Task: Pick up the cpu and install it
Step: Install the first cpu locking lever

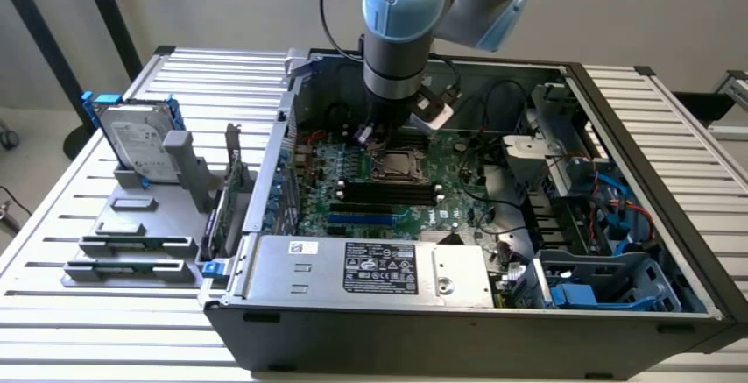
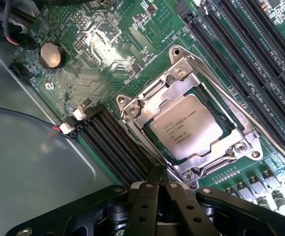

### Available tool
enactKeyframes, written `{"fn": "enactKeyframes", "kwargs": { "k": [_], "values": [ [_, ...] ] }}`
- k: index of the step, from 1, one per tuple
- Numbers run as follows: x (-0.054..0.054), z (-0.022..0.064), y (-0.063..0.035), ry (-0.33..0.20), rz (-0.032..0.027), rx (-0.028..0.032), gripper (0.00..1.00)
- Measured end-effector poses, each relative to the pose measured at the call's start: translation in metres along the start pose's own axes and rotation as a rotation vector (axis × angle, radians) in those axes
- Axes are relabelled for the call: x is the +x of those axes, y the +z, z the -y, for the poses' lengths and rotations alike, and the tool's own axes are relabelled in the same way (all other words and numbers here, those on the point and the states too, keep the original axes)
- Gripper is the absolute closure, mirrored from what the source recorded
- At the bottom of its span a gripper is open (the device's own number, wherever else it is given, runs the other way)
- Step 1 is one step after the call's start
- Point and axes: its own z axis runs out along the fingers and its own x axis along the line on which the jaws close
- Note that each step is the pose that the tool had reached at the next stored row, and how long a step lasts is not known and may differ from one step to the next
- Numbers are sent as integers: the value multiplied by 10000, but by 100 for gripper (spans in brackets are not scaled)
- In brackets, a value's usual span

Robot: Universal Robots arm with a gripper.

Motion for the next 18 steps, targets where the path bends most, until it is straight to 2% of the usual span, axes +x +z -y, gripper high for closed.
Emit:
{"fn": "enactKeyframes", "kwargs": {
  "k": [10, 18],
  "values": [
    [28, -36, 8, 11, 53, -45, 89],
    [89, -109, 15, 13, 62, -48, 89]
  ]
}}
